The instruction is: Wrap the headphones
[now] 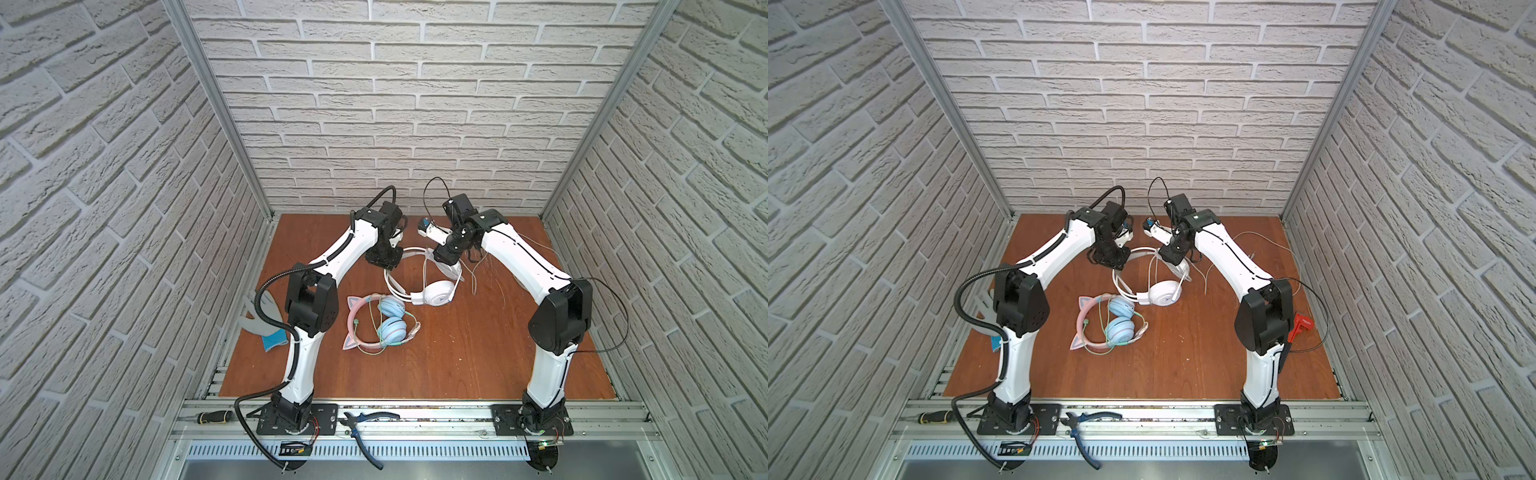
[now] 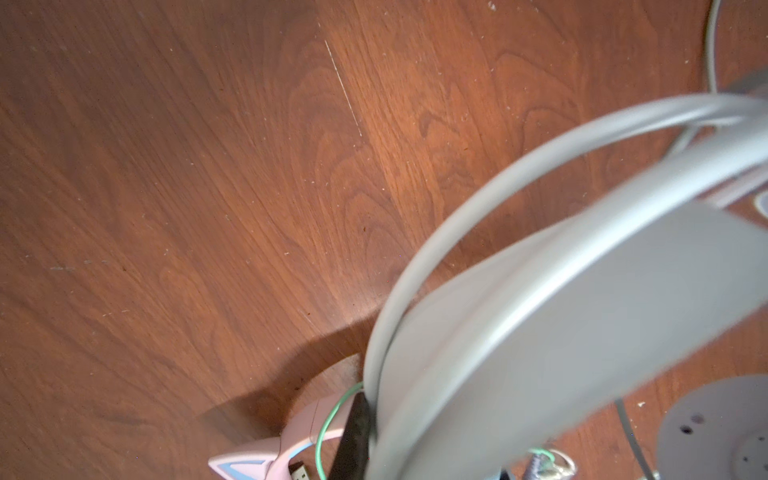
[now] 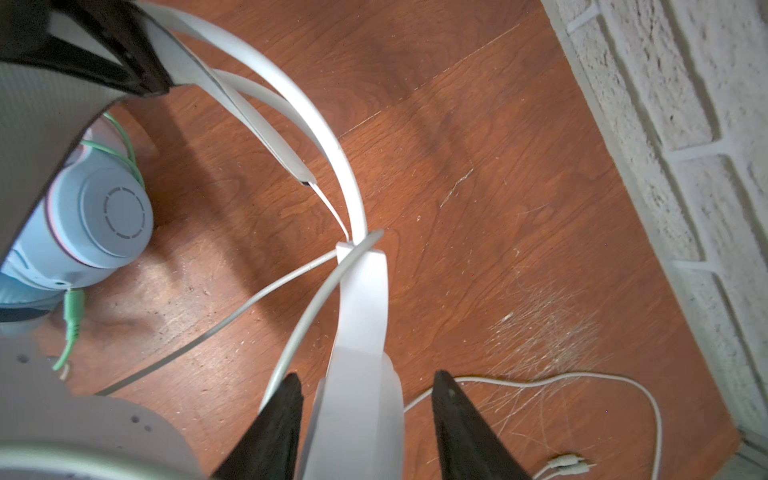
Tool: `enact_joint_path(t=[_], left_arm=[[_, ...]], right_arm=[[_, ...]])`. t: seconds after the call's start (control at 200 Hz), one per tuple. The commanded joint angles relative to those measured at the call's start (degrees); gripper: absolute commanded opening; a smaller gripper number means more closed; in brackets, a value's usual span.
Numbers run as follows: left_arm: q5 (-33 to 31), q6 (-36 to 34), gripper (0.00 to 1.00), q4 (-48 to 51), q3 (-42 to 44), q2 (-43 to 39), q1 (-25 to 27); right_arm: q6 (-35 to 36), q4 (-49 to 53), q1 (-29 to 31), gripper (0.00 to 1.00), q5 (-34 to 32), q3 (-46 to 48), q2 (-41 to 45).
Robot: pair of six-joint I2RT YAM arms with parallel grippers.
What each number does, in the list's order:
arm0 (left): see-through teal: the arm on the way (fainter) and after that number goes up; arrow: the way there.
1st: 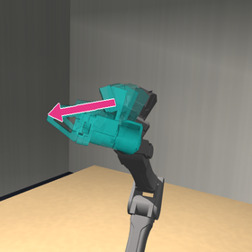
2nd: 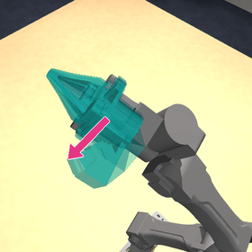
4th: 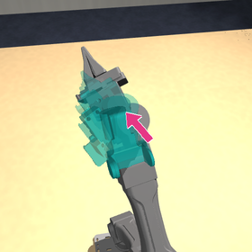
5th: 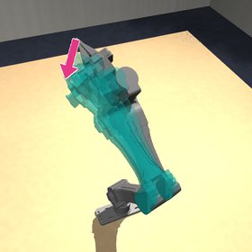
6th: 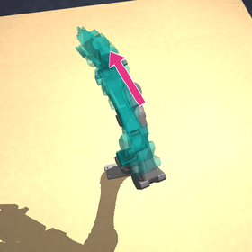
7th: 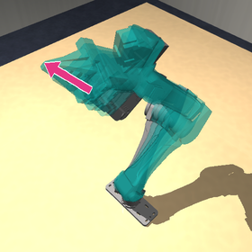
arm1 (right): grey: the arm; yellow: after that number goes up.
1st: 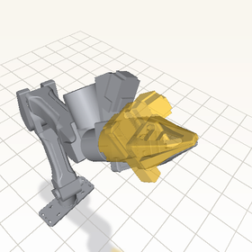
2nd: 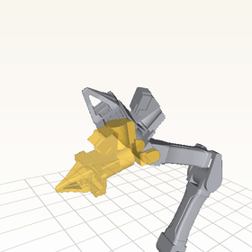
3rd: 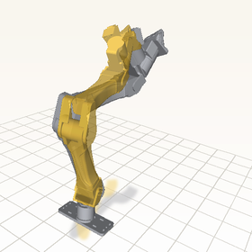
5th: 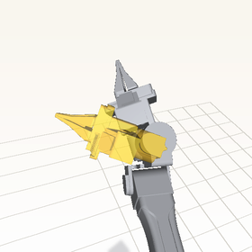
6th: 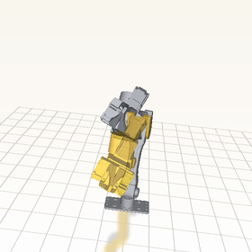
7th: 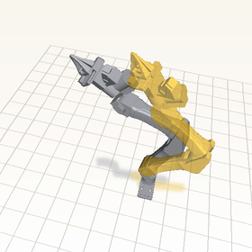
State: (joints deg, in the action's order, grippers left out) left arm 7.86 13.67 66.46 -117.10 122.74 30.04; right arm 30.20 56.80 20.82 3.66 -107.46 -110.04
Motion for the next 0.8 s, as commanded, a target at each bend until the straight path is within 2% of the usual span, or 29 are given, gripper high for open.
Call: enact_joint_path(t=[0.0,0.12,0.205,0.48,0.655,0.795], left_arm=[[2.43,-1.69,0.00,1.67,-1.16,-0.75,0.34],[2.60,-1.69,0.00,1.36,-0.52,-0.97,0.34],[2.81,-1.63,0.00,1.16,-0.25,-1.20,0.33],[3.05,-1.46,0.00,0.73,0.19,-1.16,0.31],[3.44,-1.46,0.00,0.45,0.20,-0.92,0.29],[3.83,-1.54,0.00,0.31,0.31,-1.04,0.35]], right_arm=[[-3.22,0.94,-2.12,0.63,4.26,-2.40,1.31],[-4.93,1.39,-3.76,0.77,8.07,-3.19,1.62],[-6.01,1.00,-4.81,0.81,10.87,-3.06,2.08],[-7.79,-1.91,-7.36,0.82,18.22,-0.25,5.55],[-10.95,-7.46,-9.62,0.84,22.95,4.43,9.16],[-13.77,-11.78,-11.09,0.84,24.13,7.88,11.18]])
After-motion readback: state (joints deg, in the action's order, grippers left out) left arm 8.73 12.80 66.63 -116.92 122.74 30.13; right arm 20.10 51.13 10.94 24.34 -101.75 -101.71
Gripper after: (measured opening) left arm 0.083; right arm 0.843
